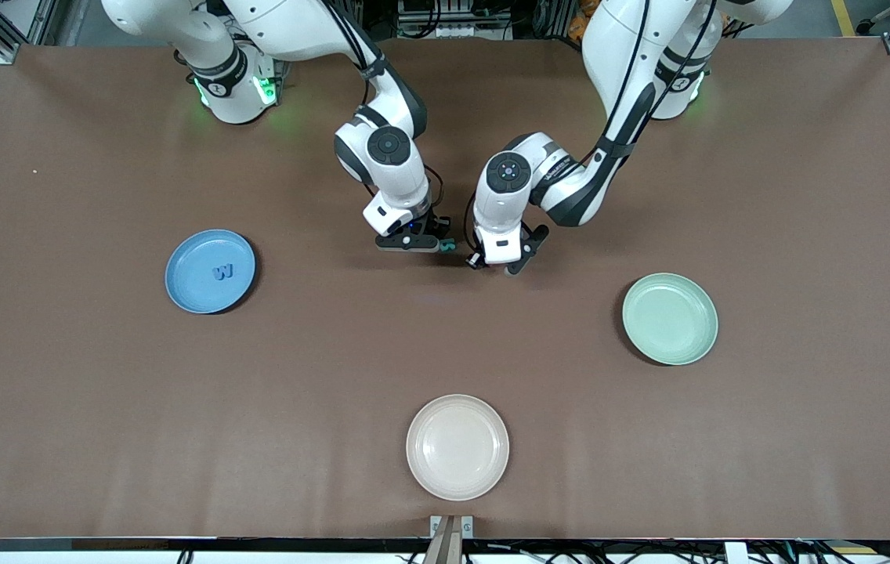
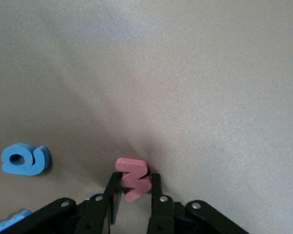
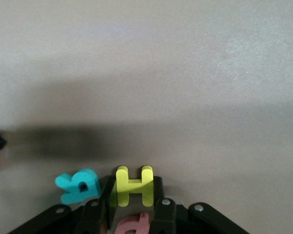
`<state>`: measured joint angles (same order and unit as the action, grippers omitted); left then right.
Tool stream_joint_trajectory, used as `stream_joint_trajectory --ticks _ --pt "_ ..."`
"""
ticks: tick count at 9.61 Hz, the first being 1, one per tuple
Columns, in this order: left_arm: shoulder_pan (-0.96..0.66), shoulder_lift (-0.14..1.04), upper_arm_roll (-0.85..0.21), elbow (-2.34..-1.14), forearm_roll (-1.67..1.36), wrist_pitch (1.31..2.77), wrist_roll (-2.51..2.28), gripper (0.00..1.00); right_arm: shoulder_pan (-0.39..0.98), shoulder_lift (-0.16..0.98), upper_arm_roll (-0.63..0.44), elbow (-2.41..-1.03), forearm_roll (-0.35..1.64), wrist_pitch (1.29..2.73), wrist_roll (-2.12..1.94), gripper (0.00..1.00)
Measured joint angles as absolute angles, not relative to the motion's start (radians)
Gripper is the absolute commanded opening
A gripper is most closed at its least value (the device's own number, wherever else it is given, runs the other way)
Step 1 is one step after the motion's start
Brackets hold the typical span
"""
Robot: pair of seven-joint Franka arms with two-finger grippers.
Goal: Sort uppercase to blue plate, lowercase to green plate
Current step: 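Place the m on the green plate while the right gripper places the H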
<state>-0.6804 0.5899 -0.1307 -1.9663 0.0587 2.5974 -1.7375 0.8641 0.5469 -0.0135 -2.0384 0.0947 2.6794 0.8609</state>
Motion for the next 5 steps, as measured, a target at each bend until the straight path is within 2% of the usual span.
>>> stream_joint_trajectory --ticks 3,5 --pt "-0.659 0.551 -0.08 -1.961 0.103 2.548 -1.74 0.0 0.864 0.549 -0.019 -2.033 0.093 2.68 0.861 0.21" --pt "-0.563 0.506 -0.056 -1.955 0.166 2.53 -1.74 0.0 0.863 0.549 -0.039 -2.023 0.078 2.671 0.827 0.2"
